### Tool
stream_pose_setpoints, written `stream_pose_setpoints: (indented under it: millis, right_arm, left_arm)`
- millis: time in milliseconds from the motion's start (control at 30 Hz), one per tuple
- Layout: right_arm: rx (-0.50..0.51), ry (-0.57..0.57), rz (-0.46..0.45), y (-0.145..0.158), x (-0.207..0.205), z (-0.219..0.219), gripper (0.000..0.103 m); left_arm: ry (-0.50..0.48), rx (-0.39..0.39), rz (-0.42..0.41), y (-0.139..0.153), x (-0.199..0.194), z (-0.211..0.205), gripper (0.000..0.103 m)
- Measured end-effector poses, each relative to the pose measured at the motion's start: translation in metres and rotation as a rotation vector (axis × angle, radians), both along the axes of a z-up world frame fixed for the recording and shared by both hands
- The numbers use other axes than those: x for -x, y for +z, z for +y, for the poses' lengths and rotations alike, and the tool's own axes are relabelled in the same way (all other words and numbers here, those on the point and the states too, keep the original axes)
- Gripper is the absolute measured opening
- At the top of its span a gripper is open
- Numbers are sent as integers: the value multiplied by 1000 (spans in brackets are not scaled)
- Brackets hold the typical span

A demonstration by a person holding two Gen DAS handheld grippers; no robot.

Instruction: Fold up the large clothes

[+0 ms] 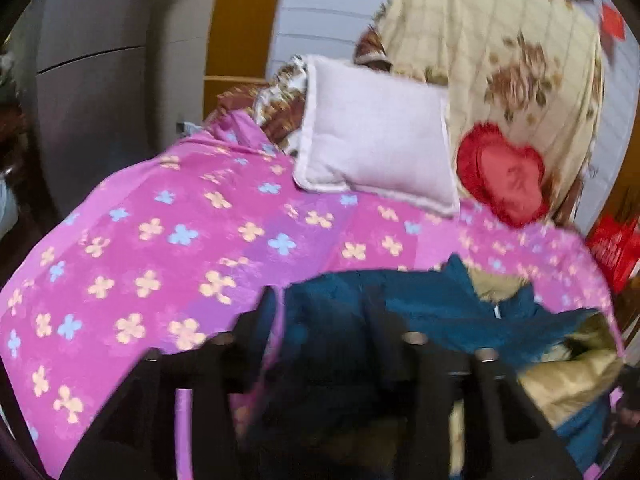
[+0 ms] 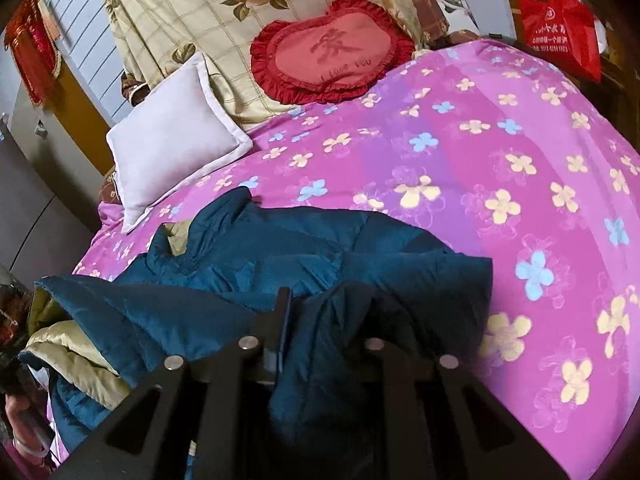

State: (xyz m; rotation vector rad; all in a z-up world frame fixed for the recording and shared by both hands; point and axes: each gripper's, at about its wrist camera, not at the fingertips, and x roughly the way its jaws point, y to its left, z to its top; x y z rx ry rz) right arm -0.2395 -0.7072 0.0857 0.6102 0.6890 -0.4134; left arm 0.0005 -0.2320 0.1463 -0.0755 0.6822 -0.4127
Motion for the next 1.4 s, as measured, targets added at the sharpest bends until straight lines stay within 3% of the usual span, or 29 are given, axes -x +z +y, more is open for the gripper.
stream_pose_setpoints:
  millis: [133,267,300,467,600,733,800,933,1067,1200,1300,1400]
  right_arm:
    - [-64,-1,-22,0,2,-7,26]
    - [-129,-12,-143,16,14,-8,67]
    - [-112,-10,-167,26,18,-4,71]
    - [20,-2,-218,74,34,27,77]
    - [171,-22,-251,109,44,49,93]
    - [211,-50,-327,130,54,58,94]
    - [206,37,-328,130,46,72,93]
    - [293,281,-153,103,-3,129,93]
    - [368,379,-4,64,-59,164,93]
    - [420,350,90,35,-112,165,93]
    - [380,289,183,11,-141,148,94]
    - [360,260,196,-4,-153,140,96]
  left_arm:
    - [-45,9,-71,15,30,19,32]
    - [-150,-67,-79,5,61,4,32]
    - [-168,-89,-68,1,64,-2,32]
    - [-179,-136,-44,-17,68,-33,32]
    - [-162,-173,-19,-29,61,-55,32]
    - [-139,-167,4,-37,52,-63,32]
    - [-130,-154,12,-40,48,-64,32]
    - [-110,-153,26,-43,37,-76,32]
    - [-93,-198,39,-51,22,-89,32]
    - [-77,-203,65,-65,6,-91,34]
    - [-70,-157,61,-71,1,-86,34]
    - [-73,-172,70,-73,1,-87,34]
